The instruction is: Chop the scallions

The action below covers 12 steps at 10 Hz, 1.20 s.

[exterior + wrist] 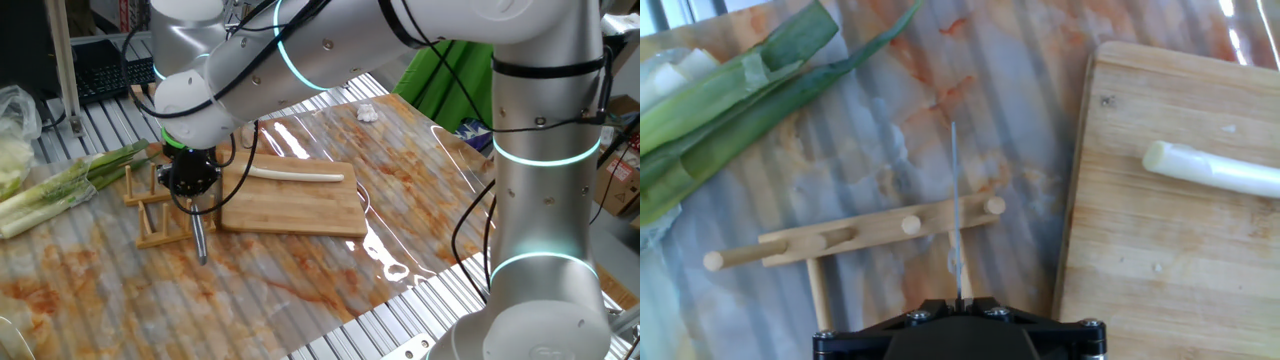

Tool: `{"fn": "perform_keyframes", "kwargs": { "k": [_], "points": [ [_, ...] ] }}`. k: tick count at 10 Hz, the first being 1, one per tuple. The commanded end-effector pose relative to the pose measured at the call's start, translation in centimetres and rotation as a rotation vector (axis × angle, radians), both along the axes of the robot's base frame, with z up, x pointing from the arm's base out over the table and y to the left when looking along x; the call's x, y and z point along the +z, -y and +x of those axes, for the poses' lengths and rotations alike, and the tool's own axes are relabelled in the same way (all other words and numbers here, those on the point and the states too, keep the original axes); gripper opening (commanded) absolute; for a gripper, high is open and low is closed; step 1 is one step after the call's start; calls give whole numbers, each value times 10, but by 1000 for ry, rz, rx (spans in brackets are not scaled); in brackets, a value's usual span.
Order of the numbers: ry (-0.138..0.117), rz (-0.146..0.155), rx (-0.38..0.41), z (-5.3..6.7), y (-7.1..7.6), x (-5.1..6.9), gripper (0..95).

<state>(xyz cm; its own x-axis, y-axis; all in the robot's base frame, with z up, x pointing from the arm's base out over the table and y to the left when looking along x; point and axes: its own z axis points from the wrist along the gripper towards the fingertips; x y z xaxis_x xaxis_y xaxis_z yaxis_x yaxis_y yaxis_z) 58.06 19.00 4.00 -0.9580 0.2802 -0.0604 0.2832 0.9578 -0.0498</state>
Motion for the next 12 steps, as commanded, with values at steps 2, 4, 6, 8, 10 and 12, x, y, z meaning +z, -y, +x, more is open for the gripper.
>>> {"fn": "perform_keyframes", "kwargs": {
  "k": [2, 4, 6, 8, 10, 12],
  "points": [
    [-15, 2, 0, -4, 0, 22, 0],
    [-28, 5, -9, -6, 0, 38, 0],
    [-55, 9, -11, -10, 2, 63, 0],
    [-68, 23, -31, -14, 6, 83, 0],
    [-72, 33, -41, -15, 12, 102, 0],
    [-73, 45, -45, -13, 17, 117, 0]
  ]
}}
